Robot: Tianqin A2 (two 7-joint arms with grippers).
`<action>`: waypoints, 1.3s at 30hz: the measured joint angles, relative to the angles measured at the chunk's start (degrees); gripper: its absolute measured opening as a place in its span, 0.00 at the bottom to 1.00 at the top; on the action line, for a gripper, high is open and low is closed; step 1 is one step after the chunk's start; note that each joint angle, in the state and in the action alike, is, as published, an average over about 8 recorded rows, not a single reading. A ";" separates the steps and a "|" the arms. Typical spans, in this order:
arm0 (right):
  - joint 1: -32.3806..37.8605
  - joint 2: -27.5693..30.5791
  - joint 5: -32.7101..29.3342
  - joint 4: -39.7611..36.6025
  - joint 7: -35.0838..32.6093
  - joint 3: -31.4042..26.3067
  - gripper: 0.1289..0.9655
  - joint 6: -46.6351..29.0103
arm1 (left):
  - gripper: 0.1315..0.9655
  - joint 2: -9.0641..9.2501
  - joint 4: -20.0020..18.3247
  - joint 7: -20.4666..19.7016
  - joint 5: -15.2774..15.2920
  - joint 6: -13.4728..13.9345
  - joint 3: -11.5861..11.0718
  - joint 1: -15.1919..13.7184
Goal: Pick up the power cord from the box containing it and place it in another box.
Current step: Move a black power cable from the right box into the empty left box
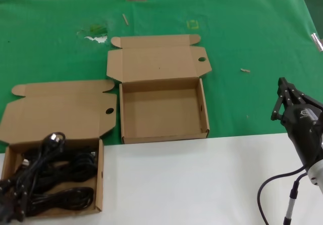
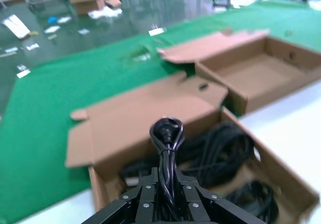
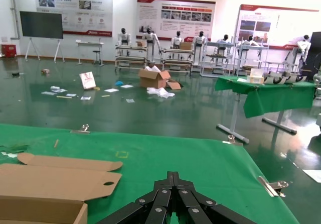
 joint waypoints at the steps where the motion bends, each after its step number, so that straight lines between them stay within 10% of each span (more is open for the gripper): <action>1: 0.00 0.00 0.00 0.00 0.00 0.00 0.01 0.00 | 0.08 0.12 -0.97 -0.10 -0.48 0.18 -0.91 0.58; 13: 0.00 0.00 0.00 0.00 0.00 0.00 0.01 0.00 | 0.07 1.95 -13.14 -0.49 -6.99 5.72 -14.12 7.09; 17: 0.00 0.00 0.00 0.00 0.00 0.00 0.01 0.00 | 0.07 -0.56 -16.80 -3.09 -5.20 2.31 -11.33 5.84; 23: 0.00 0.00 0.00 0.00 0.00 0.00 0.01 0.00 | 0.07 -2.58 -19.88 -9.73 5.75 -3.58 0.98 -2.79; 30: 0.00 0.00 0.00 0.00 0.00 0.00 0.01 0.00 | 0.07 8.84 -16.81 -11.01 23.03 2.46 9.77 -15.79; 39: 0.00 0.00 0.00 0.00 0.00 0.00 0.01 0.00 | 0.07 27.40 -7.99 -2.86 44.35 14.16 7.15 -22.78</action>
